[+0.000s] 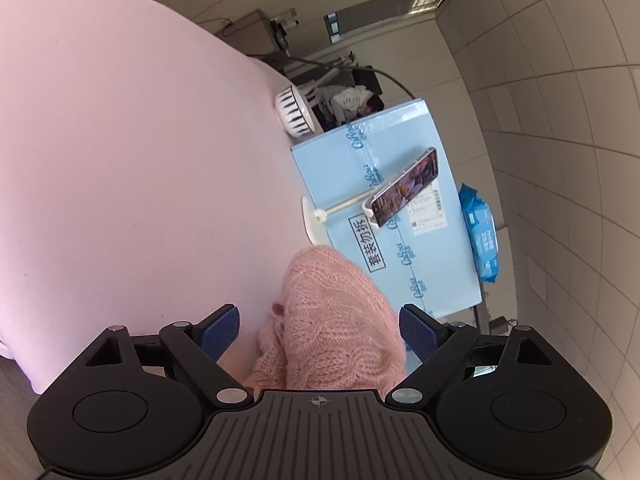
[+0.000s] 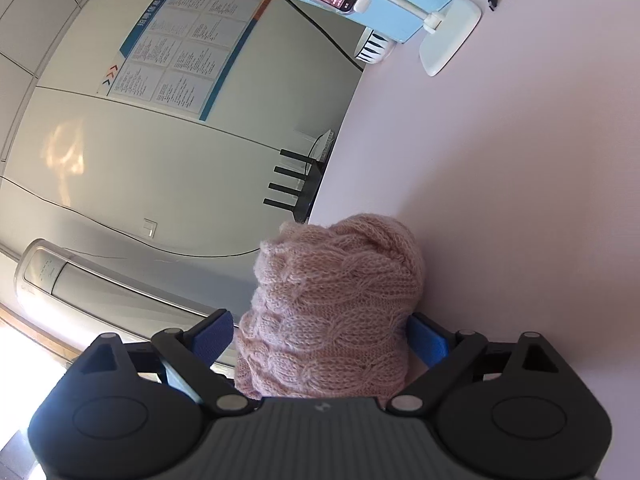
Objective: Fold clothes
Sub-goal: 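Lower the pink sweater bundle onto the table and open both grippers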
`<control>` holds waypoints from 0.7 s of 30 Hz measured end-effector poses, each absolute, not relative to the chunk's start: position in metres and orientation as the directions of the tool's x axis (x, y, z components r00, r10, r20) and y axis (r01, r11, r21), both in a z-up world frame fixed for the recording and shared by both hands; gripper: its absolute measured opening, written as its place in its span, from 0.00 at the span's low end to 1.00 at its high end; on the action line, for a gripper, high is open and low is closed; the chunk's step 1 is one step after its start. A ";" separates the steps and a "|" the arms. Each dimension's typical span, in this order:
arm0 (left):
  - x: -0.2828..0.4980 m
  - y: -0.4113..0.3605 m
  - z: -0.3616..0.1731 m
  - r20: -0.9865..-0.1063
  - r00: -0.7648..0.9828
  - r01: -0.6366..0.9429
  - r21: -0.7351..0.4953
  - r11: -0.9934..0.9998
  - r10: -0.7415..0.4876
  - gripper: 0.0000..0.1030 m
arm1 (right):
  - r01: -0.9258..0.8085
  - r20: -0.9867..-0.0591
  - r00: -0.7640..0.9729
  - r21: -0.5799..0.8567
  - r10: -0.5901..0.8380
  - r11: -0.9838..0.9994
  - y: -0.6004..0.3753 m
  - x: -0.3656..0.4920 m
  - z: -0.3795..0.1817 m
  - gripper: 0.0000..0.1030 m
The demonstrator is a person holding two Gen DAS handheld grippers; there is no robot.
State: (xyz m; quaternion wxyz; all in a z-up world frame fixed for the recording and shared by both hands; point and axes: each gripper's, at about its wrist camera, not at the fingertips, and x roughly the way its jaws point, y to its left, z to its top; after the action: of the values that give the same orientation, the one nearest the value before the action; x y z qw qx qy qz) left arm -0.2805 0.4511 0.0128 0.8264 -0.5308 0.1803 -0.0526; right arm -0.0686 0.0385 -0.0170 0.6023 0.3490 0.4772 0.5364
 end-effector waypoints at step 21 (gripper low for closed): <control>-0.253 0.387 0.032 -0.317 0.896 -0.058 -0.779 0.625 -0.311 0.87 | -0.369 -0.089 -0.104 0.928 0.991 0.045 0.054 -0.079 0.004 0.87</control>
State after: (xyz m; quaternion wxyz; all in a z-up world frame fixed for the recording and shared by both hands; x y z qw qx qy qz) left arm -0.2527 0.3875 0.0316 0.8751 -0.4270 0.2161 -0.0722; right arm -0.0789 0.0537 0.0045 0.5704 0.3500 0.4439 0.5959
